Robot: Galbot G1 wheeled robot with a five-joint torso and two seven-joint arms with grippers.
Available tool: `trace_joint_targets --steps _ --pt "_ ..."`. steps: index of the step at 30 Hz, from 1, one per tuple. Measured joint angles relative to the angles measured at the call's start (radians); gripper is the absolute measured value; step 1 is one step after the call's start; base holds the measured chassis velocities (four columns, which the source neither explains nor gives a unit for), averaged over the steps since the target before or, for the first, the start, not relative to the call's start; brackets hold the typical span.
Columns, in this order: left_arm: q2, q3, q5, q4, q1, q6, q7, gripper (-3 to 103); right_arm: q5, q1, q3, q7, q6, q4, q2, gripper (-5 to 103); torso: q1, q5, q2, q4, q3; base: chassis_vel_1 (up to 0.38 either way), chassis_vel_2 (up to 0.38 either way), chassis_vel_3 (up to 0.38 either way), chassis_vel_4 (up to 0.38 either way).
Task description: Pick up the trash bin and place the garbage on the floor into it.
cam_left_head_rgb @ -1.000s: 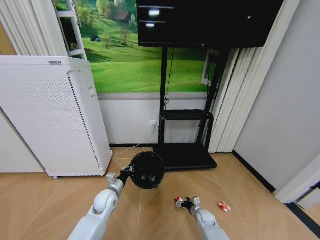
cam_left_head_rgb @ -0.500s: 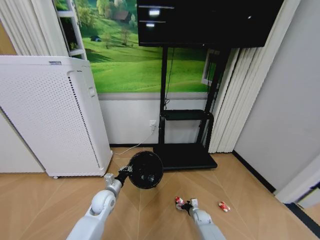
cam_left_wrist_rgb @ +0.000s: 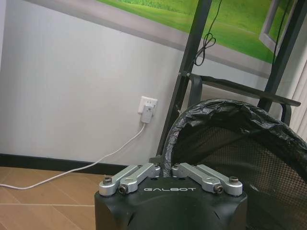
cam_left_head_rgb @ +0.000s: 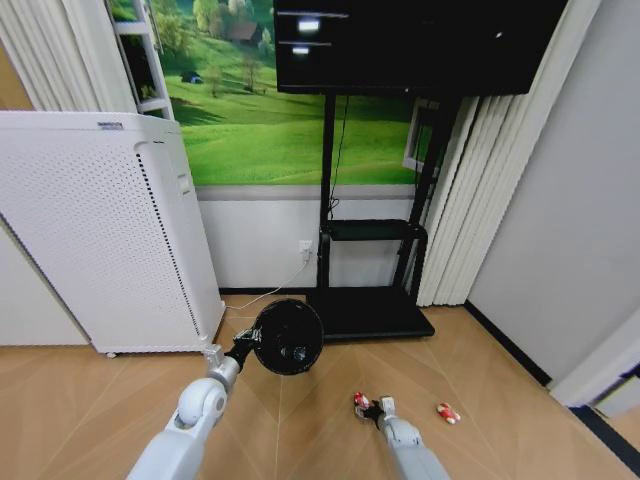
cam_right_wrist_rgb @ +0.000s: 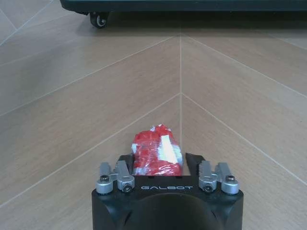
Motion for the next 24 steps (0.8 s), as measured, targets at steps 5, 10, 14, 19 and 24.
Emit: trace_joint_targets --steps 5,10,14,19,24 --pt "-0.009 0.001 -0.005 -0.003 -0.002 -0.001 -0.005 4 -0.006 -0.005 0.001 0.026 0.002 0.006 0.001 47 0.0 0.0 0.0 0.0001 0.0 0.0 0.0 0.0 0.0" --pt "-0.011 -0.005 -0.011 -0.003 -0.007 -0.001 -0.016 4 0.08 -0.081 0.026 0.085 -0.03 0.187 -0.025 44 0.0 0.0002 0.0 0.0001 0.0 0.0 0.0 0.0 0.0" --pt "-0.02 -0.014 -0.011 -0.003 -0.006 -0.002 -0.025 4 0.139 -0.114 0.053 0.125 -0.042 0.282 -0.039 44 0.0 0.0005 0.0 0.0 0.0 0.0 0.0 0.0 0.0" --pt "-0.03 -0.04 -0.002 0.028 0.002 -0.006 -0.035 4 0.228 -0.177 0.196 0.133 -0.128 0.595 -0.047 44 0.0 0.0001 0.0 0.0002 0.0 0.0 0.0 0.0 0.0" --pt "-0.042 -0.041 0.009 0.061 -0.002 -0.01 -0.036 4 0.321 -0.227 0.271 0.124 -0.18 0.806 -0.047 44 0.0 0.0006 0.0 -0.0001 0.0 0.0 0.0 0.0 0.0"
